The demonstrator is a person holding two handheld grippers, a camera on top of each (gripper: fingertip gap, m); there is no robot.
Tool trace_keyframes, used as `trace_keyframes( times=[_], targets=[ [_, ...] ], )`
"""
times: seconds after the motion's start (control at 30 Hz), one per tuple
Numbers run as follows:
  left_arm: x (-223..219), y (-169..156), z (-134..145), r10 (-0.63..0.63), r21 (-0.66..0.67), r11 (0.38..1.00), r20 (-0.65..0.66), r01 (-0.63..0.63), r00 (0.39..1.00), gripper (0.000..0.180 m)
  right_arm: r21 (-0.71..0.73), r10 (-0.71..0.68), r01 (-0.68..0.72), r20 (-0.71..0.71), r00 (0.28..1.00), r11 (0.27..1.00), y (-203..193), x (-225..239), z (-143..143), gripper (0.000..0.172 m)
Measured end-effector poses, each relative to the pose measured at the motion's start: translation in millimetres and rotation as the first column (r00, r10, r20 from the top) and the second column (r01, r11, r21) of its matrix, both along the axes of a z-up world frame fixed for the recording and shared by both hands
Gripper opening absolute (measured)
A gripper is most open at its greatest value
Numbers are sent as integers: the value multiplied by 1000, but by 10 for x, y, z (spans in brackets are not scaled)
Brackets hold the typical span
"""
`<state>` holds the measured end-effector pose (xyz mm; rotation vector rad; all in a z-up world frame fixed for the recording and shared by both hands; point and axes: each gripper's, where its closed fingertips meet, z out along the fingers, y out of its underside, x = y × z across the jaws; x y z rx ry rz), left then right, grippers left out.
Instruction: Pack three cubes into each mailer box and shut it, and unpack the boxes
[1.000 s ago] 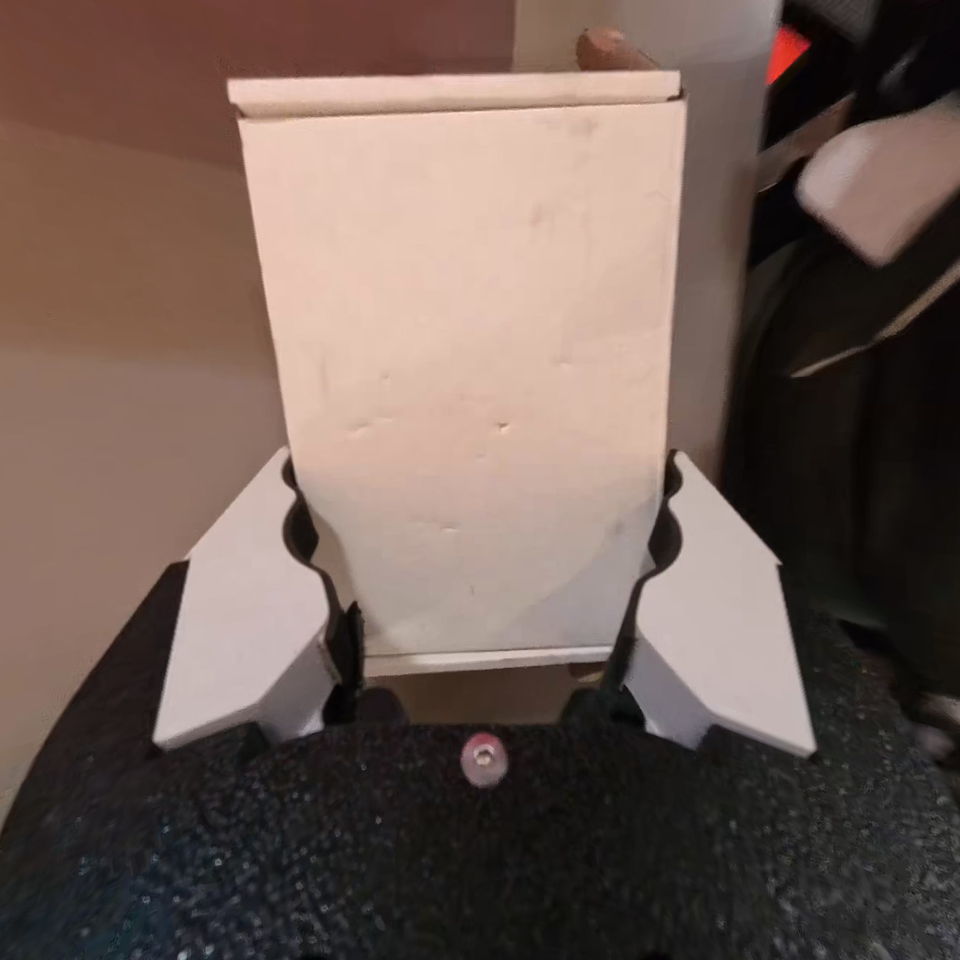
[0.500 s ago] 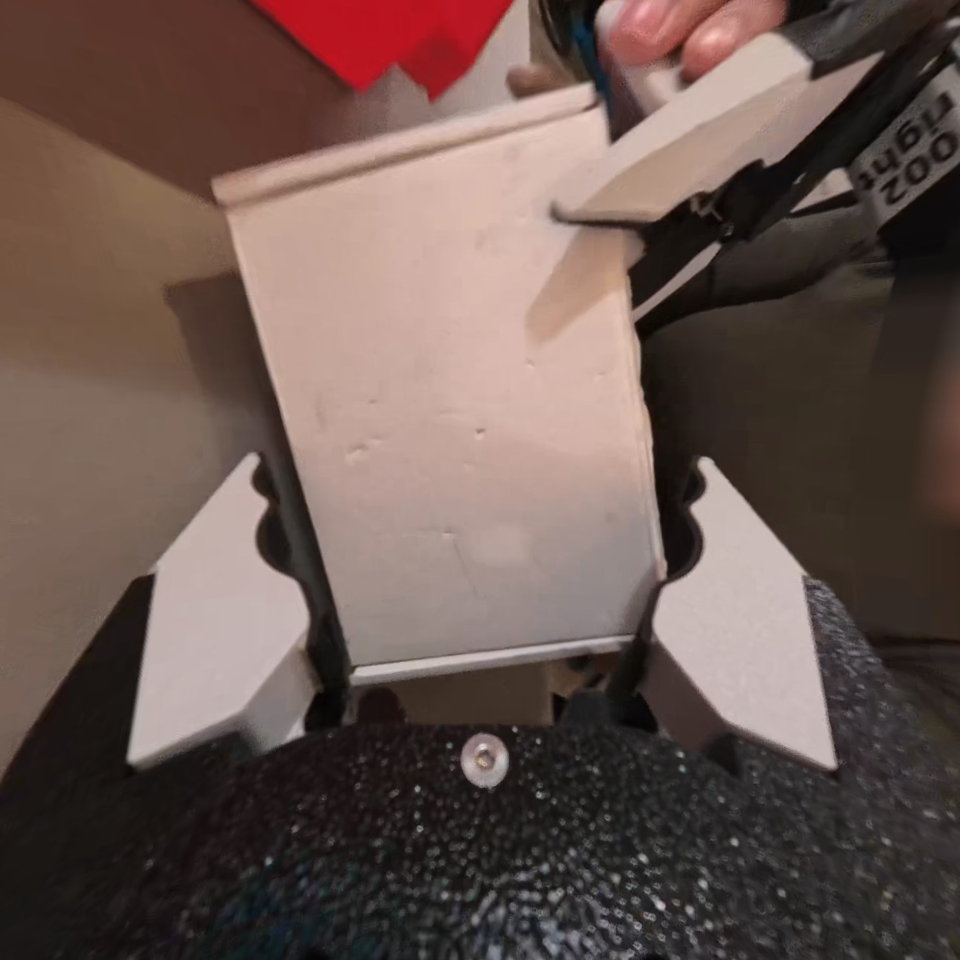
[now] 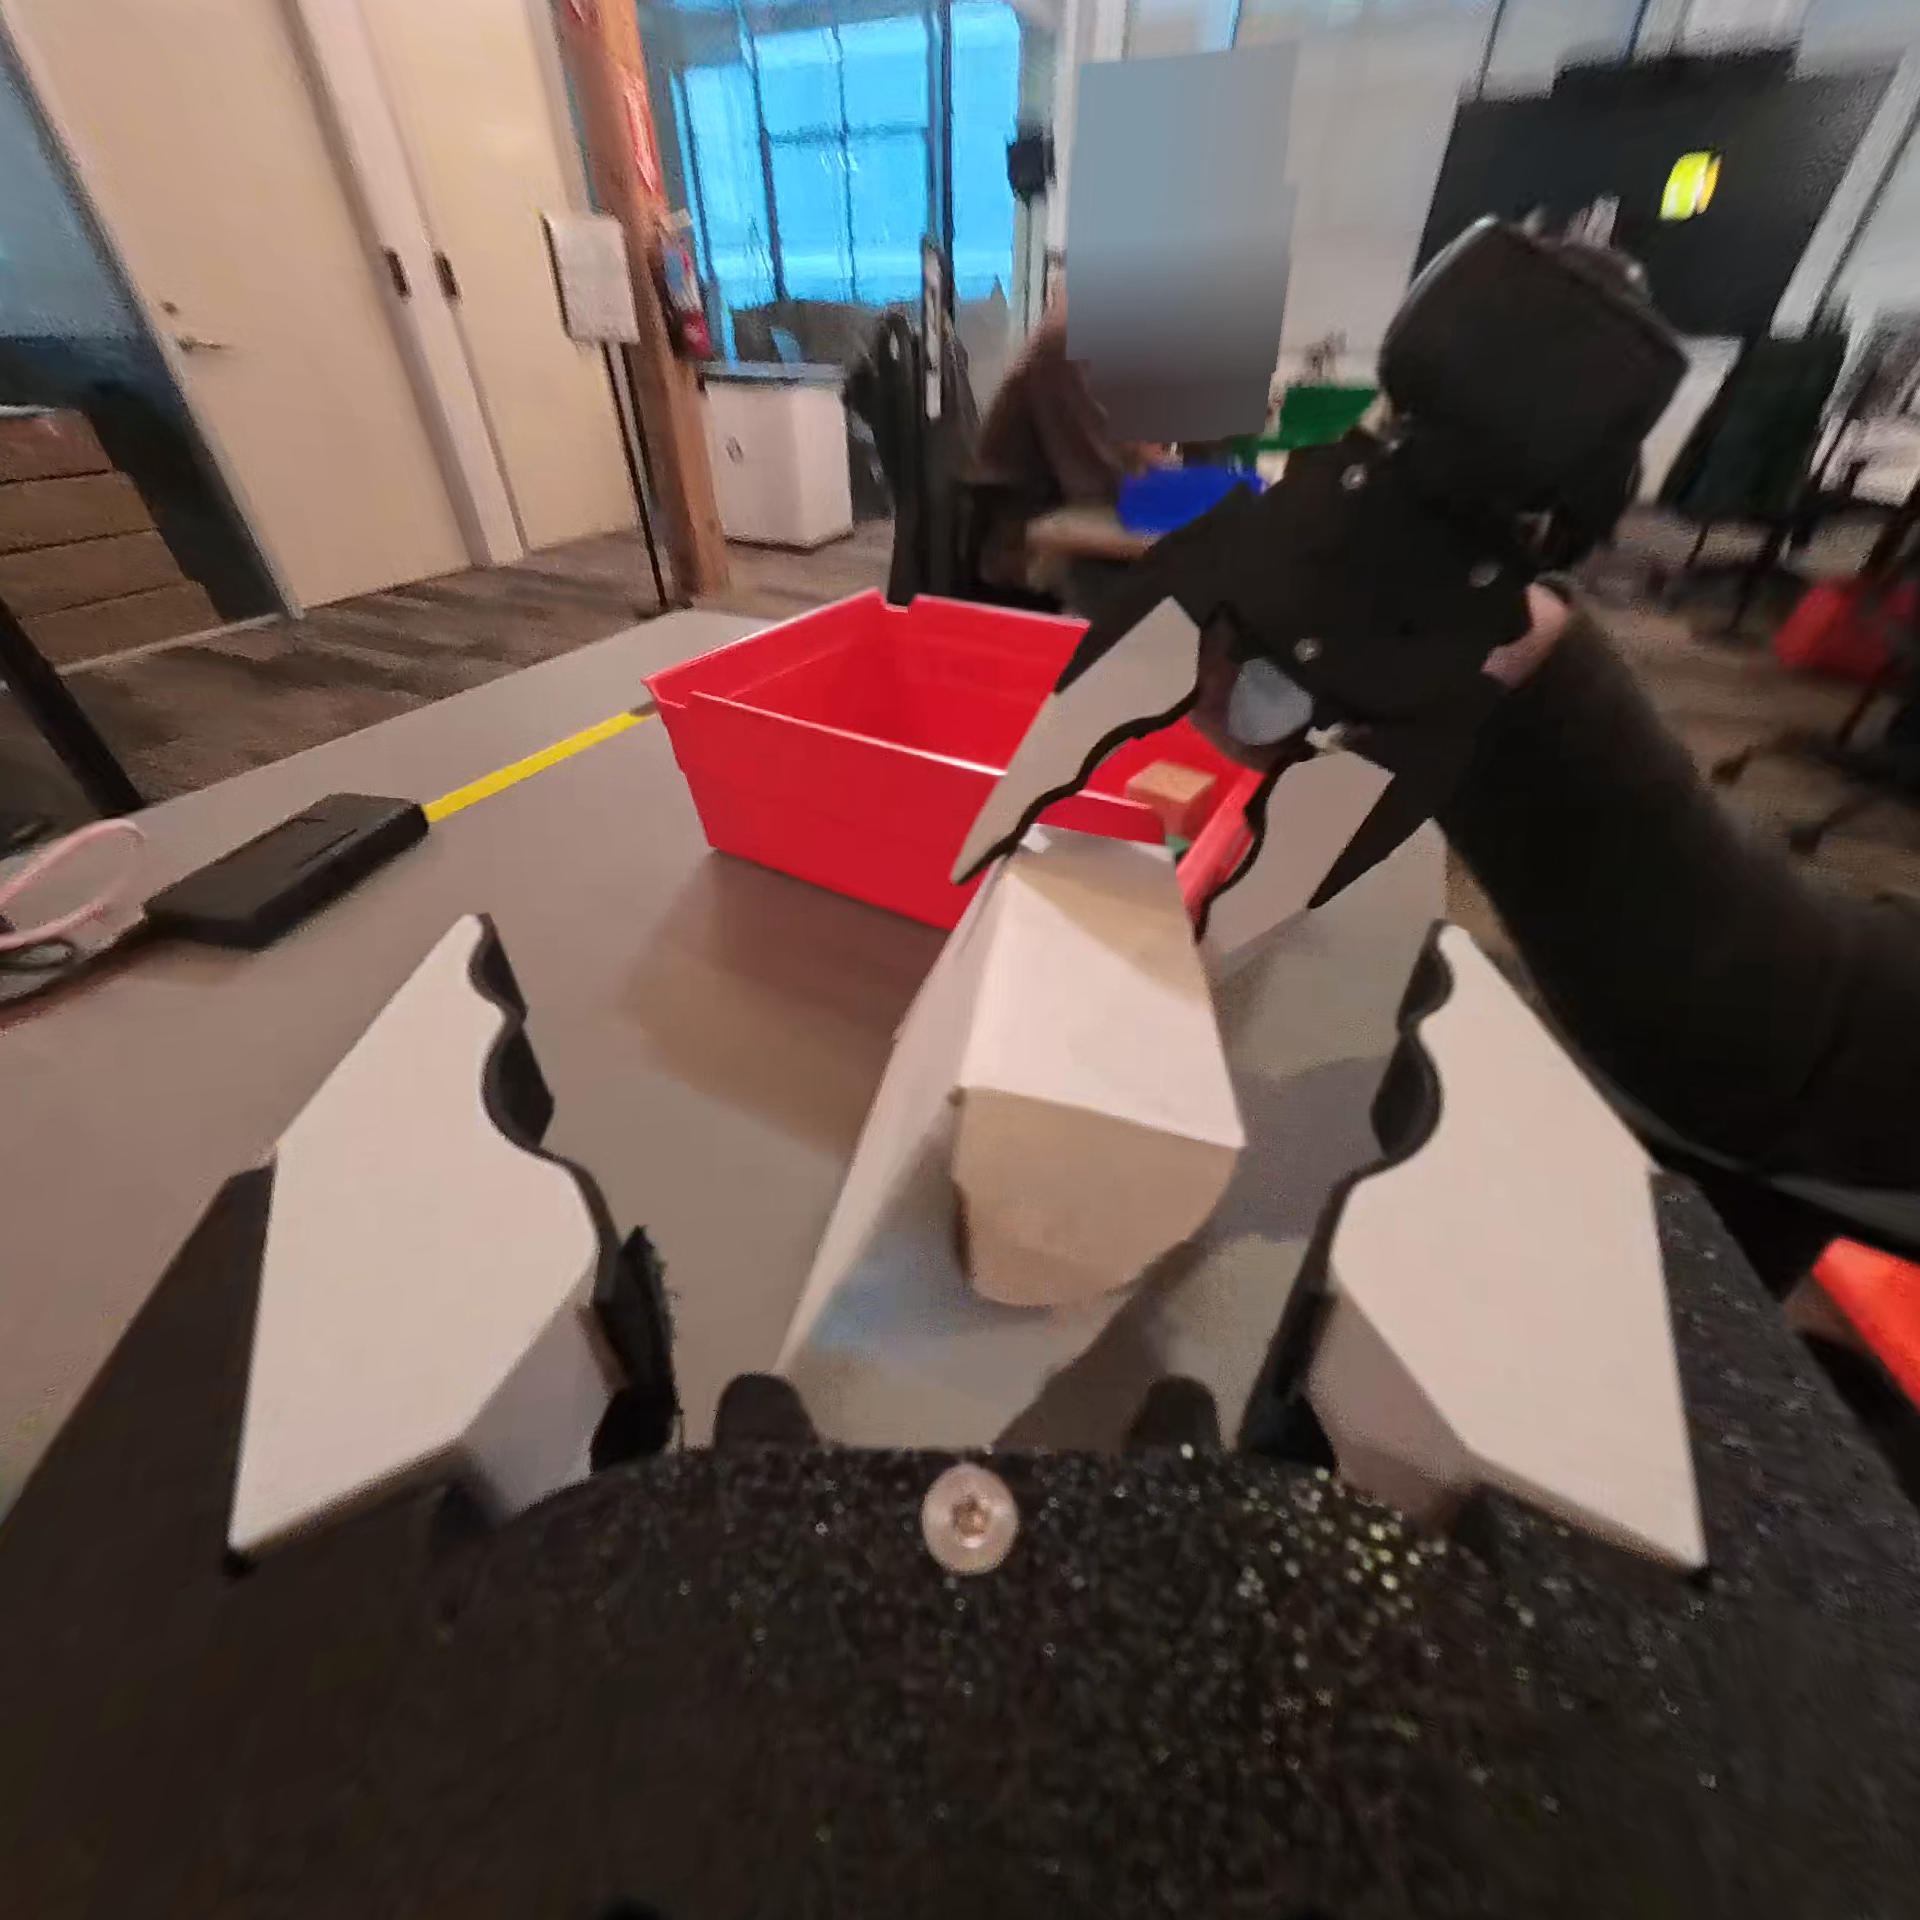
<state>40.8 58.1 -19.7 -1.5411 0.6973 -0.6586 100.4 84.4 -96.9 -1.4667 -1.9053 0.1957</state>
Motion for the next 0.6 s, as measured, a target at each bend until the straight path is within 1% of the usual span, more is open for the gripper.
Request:
trace_keyframes(
  times=[0.07, 0.13, 0.23, 0.33, 0.4, 0.47, 0.53, 0.6],
  targets=[
    [42, -116, -131, 28, -10, 1000, 75, -28, 997, 159, 19, 30, -30, 13, 999, 999, -38, -9, -7, 68],
    [97, -223, -314, 20, -34, 999, 91, -17, 996, 159, 8, 41, -42, 20, 999, 999, -108, 8, -9, 67],
    [156, -282, -555, -22, -53, 998, 74, 26, 997, 159, -1, 39, -39, 45, 998, 999, -236, 69, -21, 66],
    [222, -272, -753, -64, -118, 991, 56, 70, 996, 158, 1, 66, -66, 13, 998, 998, -344, 64, -23, 66],
    [256, -263, -884, -78, -144, 986, 9, 78, 997, 157, -8, 77, -77, 3, 997, 997, -357, 70, -23, 66],
    [280, -261, -926, -96, -168, 981, 0, 94, 995, 152, -31, 64, -64, -15, 998, 997, -324, 97, -19, 66],
    [264, -236, -903, -91, -162, 982, 17, 93, 996, 138, -53, 40, -42, -35, 999, 998, -275, 115, -21, 66],
    [223, -191, -891, -68, -171, 983, 37, 73, 997, 114, -42, 34, -35, -33, 999, 998, -259, 121, -21, 66]
  ],
)
